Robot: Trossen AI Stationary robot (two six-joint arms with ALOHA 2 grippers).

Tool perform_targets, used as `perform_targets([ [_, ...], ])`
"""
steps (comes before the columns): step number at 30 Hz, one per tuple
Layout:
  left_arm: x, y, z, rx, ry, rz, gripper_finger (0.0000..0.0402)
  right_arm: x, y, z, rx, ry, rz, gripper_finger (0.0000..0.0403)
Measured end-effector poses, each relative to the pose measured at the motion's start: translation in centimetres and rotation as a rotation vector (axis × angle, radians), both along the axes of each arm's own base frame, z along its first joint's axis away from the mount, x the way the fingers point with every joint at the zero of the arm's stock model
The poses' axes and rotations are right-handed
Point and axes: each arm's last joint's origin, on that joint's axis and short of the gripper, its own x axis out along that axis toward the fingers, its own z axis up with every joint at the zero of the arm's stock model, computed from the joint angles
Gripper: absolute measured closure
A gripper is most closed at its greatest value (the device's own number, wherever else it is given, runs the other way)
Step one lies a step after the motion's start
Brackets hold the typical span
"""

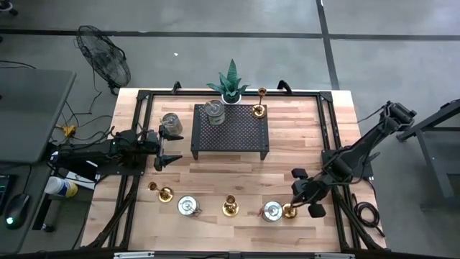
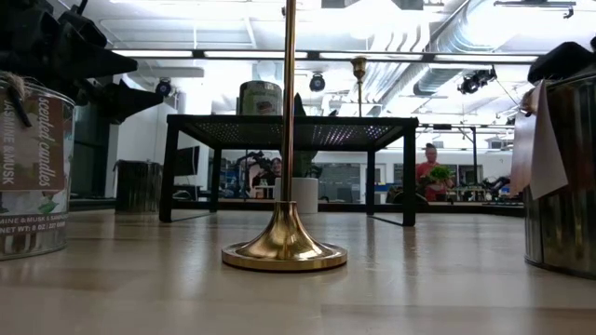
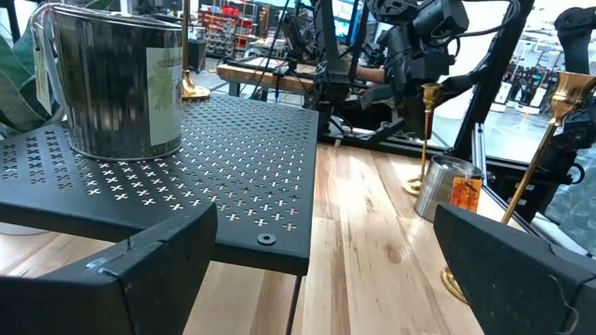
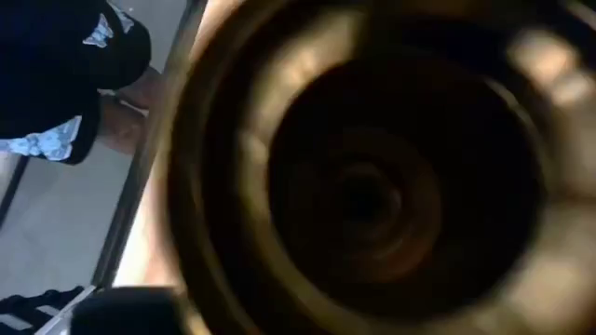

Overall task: Pick & Place candle stick holders
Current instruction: Align the gold candle holder on the shelf with the other gold candle holder

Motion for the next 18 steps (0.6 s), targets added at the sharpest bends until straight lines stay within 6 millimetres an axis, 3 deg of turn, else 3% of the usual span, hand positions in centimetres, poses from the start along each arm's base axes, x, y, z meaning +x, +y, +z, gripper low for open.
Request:
perform_targets([
  [4,0.00,0.00,0.01,0.000,-0.001,0.000,0.0009,-0.09,-0.06,0.07,0.000,-0.001,-0.003,0.0390],
  [18,0.00,0.00,0.01,0.000,0.000,0.000,0.0009,0.02,-0.23,0.07,-0.041,-0.033,-0.050,0.0306],
])
